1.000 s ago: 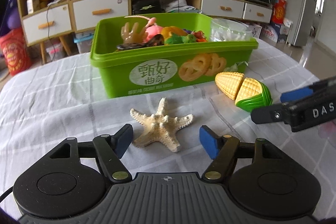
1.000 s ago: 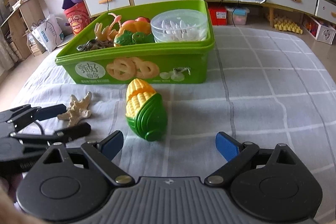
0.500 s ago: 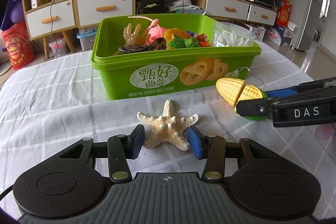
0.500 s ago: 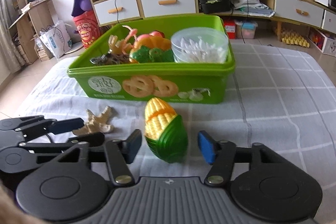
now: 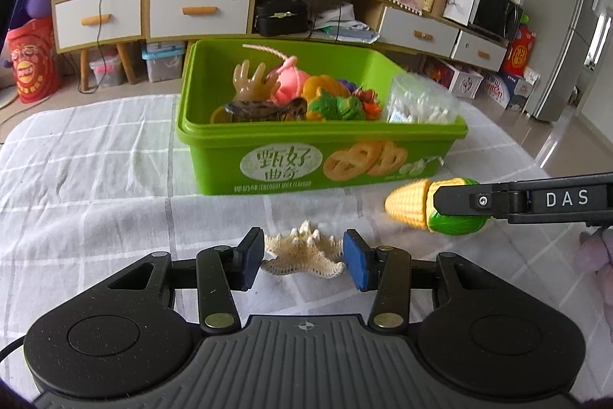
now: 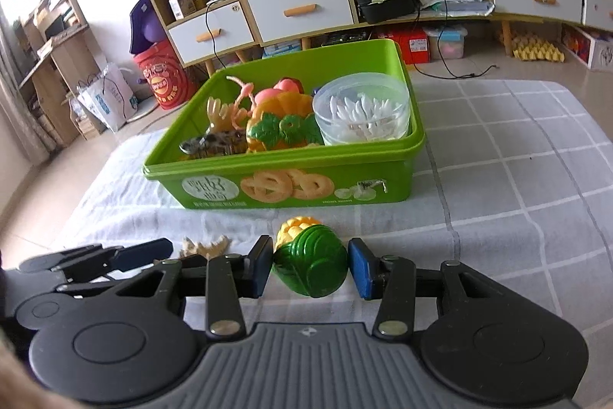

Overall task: Organize rigid objects
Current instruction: 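Grasp the white starfish with the left tool while the right tool grasps the corn piece, then lift the starfish and corn into the green bin and open both tools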

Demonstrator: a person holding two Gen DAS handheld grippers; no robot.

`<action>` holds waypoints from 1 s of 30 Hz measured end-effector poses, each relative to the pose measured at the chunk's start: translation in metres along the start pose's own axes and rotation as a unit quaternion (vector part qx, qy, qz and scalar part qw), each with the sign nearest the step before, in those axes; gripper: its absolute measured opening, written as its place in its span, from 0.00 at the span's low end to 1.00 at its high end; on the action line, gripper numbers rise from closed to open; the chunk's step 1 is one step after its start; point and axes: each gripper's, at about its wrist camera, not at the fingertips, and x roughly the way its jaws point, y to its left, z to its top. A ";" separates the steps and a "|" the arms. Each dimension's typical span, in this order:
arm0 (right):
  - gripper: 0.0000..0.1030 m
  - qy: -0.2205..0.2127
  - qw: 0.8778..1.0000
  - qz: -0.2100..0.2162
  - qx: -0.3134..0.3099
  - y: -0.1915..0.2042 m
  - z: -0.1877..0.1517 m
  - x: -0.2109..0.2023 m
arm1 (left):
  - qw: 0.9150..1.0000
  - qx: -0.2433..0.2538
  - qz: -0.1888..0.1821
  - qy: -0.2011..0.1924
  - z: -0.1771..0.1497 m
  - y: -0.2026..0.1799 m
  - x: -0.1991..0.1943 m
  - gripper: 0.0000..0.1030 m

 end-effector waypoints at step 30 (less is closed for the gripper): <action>0.29 -0.081 0.996 0.019 0.038 0.023 0.086 -0.021 | 0.994 -0.018 0.033 -0.100 0.113 0.017 -0.006 0.48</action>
